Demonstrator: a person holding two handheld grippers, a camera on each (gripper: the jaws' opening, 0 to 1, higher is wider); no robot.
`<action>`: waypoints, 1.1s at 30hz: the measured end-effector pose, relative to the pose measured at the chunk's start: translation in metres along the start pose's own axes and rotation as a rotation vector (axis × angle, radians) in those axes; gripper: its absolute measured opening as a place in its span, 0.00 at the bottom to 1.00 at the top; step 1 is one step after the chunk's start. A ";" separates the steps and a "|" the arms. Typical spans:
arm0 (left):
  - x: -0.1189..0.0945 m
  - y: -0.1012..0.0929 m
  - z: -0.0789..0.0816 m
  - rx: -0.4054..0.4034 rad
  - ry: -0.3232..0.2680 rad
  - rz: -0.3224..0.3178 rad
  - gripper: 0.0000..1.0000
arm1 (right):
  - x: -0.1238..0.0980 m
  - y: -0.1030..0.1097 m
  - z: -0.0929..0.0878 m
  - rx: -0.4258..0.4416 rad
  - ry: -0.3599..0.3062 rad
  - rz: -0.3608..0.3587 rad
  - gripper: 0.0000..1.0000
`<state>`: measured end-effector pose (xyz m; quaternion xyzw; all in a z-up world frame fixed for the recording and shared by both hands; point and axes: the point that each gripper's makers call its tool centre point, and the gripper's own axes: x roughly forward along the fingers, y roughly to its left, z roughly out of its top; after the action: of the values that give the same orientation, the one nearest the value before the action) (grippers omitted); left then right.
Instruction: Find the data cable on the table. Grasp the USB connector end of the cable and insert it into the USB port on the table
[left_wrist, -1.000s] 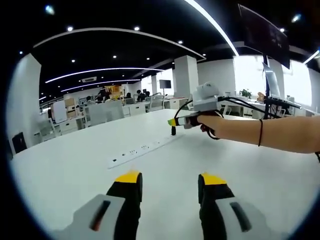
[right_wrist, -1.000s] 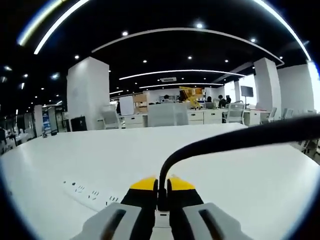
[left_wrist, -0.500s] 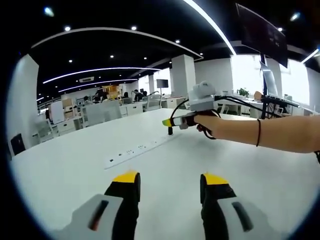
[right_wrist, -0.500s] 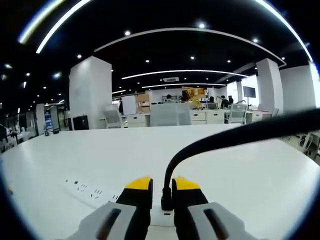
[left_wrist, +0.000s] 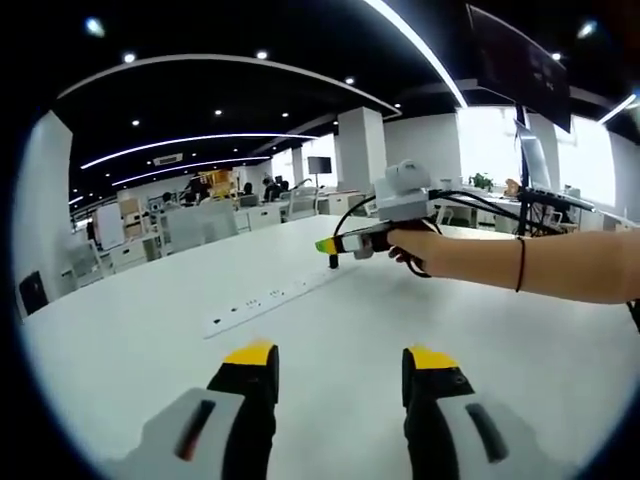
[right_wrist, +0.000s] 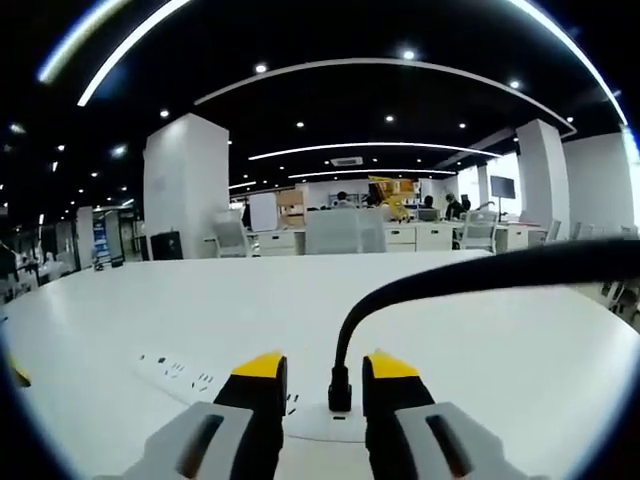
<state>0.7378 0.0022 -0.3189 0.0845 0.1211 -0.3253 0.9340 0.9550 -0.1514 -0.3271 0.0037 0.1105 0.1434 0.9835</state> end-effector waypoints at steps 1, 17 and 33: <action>-0.001 -0.001 0.000 0.003 0.000 -0.002 0.50 | -0.001 0.000 0.000 -0.008 0.000 -0.001 0.32; 0.001 -0.014 0.004 0.008 0.002 -0.043 0.53 | -0.022 0.013 -0.001 -0.010 0.004 0.029 0.40; -0.004 -0.030 0.015 0.036 -0.001 -0.088 0.55 | -0.043 0.043 0.008 -0.002 -0.022 0.112 0.42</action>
<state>0.7186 -0.0218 -0.3058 0.0958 0.1184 -0.3681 0.9172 0.9042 -0.1227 -0.3079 0.0107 0.0994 0.1983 0.9750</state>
